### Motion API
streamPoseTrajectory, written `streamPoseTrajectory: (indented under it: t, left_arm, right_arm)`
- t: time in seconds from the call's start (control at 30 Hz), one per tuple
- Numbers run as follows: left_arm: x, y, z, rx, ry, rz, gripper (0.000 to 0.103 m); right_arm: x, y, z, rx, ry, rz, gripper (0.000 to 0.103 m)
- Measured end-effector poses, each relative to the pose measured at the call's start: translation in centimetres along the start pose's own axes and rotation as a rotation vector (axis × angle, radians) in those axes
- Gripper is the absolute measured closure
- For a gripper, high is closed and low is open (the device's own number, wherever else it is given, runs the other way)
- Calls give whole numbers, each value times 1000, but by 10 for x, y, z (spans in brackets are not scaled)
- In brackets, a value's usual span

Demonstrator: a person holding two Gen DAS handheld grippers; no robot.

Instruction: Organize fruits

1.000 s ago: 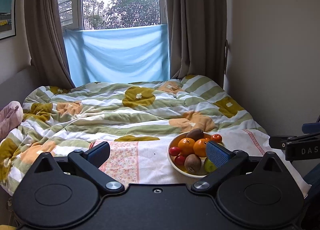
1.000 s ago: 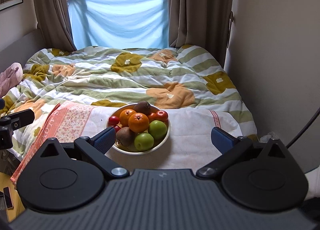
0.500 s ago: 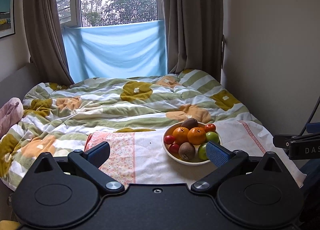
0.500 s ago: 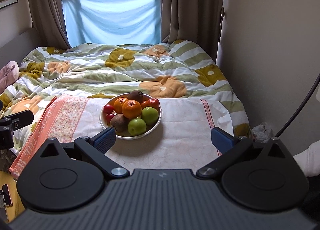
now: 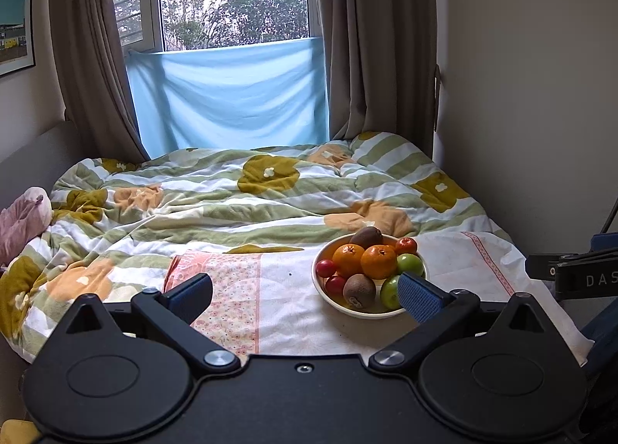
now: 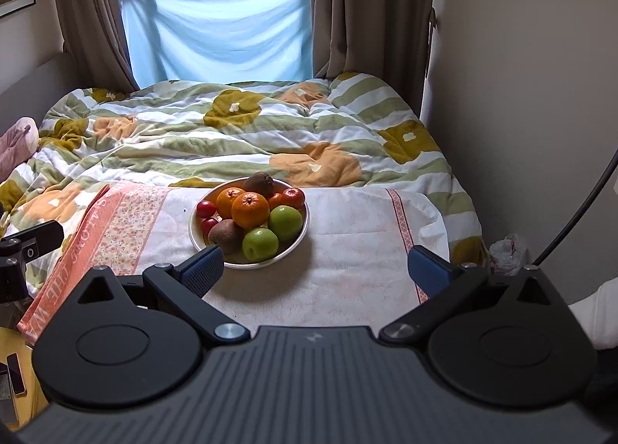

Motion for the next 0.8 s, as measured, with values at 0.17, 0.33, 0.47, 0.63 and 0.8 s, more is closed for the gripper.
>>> streamPoseTrajectory:
  t: [0.17, 0.33, 0.47, 0.63, 0.8]
  left_arm:
    - [2, -3, 3, -7, -6, 6, 0]
    - [4, -5, 3, -5, -15, 10, 0]
    - [5, -7, 3, 2, -17, 17, 0]
    - [5, -9, 4, -4, -20, 23, 0]
    - [3, -9, 3, -7, -19, 22, 0]
  right_arm:
    - [-4, -2, 5, -14, -7, -14, 0]
    - [-10, -5, 6, -8, -28, -20, 0]
    - [-12, -8, 5, -7, -34, -18, 0]
    - [-14, -8, 5, -9, -35, -21, 0]
    - [-15, -7, 5, -12, -36, -20, 0]
Point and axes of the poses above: each gripper's, at about its wrist camera, not at the fingertips, and x roughly against the way its jaws point, z to its right, y to its underside, the point moved 5 cm from there along -x, roughly the way its jaws point, and after that the axes turned 13 degrees about -y, right-handed, at the moved point
